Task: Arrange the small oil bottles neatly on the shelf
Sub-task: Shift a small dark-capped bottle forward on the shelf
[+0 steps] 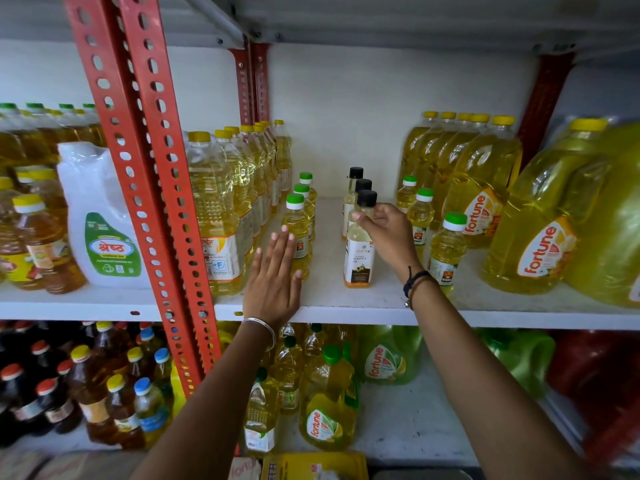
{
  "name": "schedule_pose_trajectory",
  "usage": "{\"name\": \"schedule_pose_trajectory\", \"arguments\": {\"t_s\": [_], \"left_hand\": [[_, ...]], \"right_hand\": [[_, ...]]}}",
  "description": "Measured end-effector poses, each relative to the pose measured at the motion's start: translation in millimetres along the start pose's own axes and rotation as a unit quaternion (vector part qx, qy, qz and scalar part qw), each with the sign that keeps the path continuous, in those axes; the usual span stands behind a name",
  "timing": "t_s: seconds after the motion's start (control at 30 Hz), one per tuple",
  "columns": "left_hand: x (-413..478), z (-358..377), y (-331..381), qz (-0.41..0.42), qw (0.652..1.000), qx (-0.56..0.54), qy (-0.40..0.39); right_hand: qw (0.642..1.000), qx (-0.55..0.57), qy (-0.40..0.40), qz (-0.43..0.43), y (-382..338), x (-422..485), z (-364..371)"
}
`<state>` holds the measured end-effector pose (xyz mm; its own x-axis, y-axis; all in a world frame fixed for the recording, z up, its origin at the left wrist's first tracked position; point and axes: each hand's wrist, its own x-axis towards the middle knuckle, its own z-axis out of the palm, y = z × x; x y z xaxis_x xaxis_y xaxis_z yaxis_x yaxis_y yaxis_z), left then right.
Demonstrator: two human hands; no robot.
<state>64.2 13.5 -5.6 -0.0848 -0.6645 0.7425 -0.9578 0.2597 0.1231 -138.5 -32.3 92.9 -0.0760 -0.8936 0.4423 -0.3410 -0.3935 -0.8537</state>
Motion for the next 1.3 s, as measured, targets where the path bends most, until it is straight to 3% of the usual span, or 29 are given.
{"name": "schedule_pose_trajectory", "arguments": {"t_s": [0.43, 1.3], "left_hand": [[0, 0, 1, -0.003, 1.0, 0.004, -0.004], [0, -2, -1, -0.004, 1.0, -0.016, 0.012]], "right_hand": [[0.998, -0.05, -0.015, -0.045, -7, -18, -18], [0.998, -0.051, -0.002, -0.02, -16, -48, -30]]}}
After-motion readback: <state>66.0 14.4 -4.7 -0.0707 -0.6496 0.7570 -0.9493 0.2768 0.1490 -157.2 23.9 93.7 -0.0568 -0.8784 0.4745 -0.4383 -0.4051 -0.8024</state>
